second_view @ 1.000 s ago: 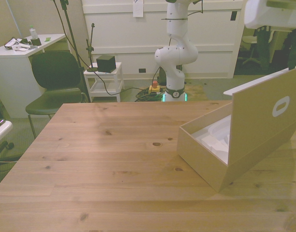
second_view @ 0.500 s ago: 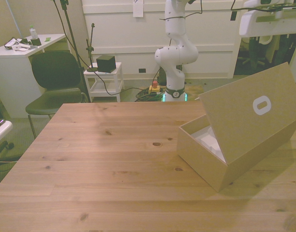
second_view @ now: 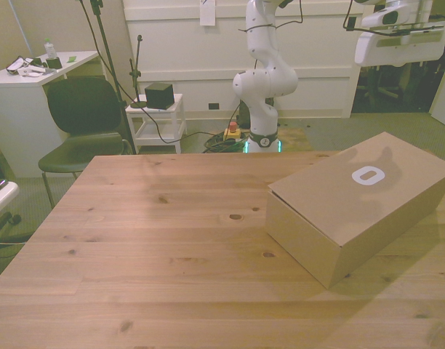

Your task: Close the box

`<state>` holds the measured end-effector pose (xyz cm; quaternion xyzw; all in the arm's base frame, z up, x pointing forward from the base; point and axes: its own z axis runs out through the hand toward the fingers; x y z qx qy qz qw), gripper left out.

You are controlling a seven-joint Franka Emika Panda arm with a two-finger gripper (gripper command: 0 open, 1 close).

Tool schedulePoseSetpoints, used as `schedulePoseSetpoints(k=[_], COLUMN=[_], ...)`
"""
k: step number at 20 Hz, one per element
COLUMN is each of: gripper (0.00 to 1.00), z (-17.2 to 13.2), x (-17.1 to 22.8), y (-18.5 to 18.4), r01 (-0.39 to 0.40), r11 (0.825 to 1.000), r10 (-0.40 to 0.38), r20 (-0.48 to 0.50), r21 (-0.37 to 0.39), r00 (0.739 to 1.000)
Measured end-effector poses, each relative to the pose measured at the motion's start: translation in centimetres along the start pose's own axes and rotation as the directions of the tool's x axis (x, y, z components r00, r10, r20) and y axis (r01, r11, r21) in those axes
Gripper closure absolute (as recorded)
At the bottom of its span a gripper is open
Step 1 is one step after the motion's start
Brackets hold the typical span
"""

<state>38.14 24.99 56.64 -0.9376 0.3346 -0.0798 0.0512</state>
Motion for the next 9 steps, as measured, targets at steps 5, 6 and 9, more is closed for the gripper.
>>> schedulePoseSetpoints(k=[5,6,9], gripper=[0.00,0.00,0.00], z=[-0.3,-0.3,-0.5], x=[1.9,2.3,4.3], y=[1.4,1.7,3.0], r01=[-0.071,-0.084,-0.132], r11=[0.997,0.996,0.991], r10=[0.071,0.084,0.132], r20=[0.004,0.004,0.005], r21=[0.024,0.024,0.028], r00=[0.997,0.996,0.991])
